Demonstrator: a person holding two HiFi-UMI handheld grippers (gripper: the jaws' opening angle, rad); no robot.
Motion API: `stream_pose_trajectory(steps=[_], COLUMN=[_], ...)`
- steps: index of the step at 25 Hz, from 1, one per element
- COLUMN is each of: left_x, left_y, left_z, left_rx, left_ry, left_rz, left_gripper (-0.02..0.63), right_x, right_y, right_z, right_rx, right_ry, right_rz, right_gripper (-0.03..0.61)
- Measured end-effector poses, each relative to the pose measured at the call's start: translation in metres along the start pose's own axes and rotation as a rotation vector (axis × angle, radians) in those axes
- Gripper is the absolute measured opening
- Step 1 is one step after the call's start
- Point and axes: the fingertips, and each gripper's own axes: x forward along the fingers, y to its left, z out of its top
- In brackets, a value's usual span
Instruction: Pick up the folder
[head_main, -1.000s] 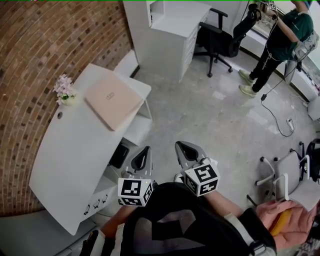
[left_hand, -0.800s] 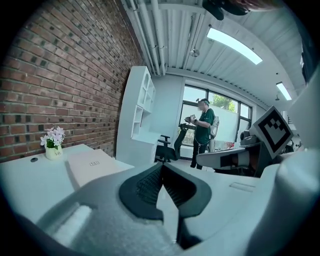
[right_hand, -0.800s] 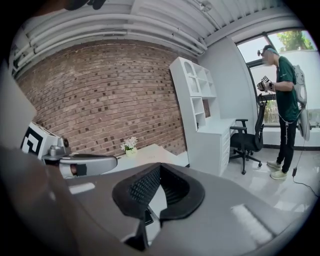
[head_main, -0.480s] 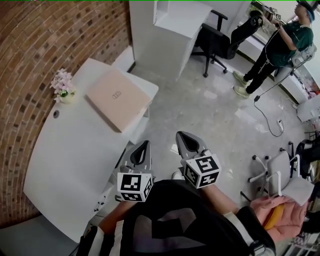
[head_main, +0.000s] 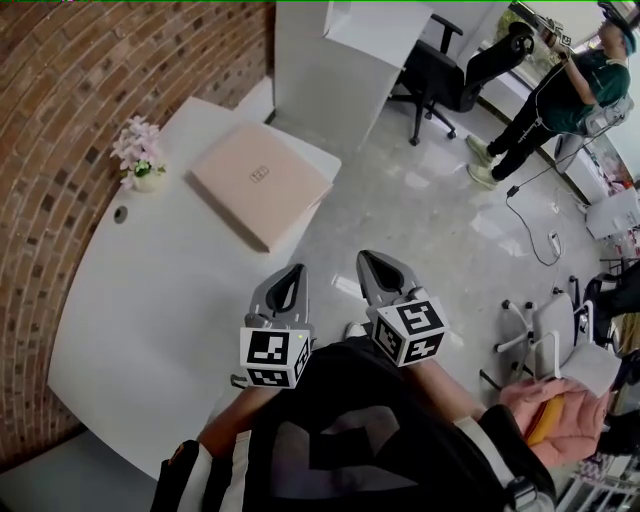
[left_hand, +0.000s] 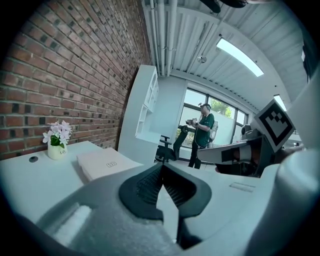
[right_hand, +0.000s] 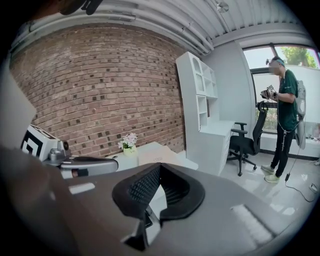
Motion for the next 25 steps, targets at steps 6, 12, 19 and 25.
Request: stream_pose_trajectory(steps=[6,12,19,25], left_x=[-0.014,-0.028,-0.030,-0.004], left_y=[0.014,0.041,0.081,0.111], left_z=[0.009,0.014,0.024,0.024], left_rx=[-0.006,-0.014,-0.028,-0.063], left_ry=[-0.032,-0.055,-0.078,-0.048], left_rz=[0.016,0.085,0.205,0.302], left_gripper=[0.002,0.002,0.002,0.002], right_x=[0.015,0.040,0.081,0.128], right_y=[0.020,0.047,0.064,0.055], right_z=[0.006,0.015,0.025,0.032], right_rx=[-0.019,-0.058,-0.076,-0.088], right_ry=[0.009,0.008,0.014,0.046], right_rz=[0.021,0.099,0.207,0.294], right_gripper=[0.003,0.003,0.002,0.003])
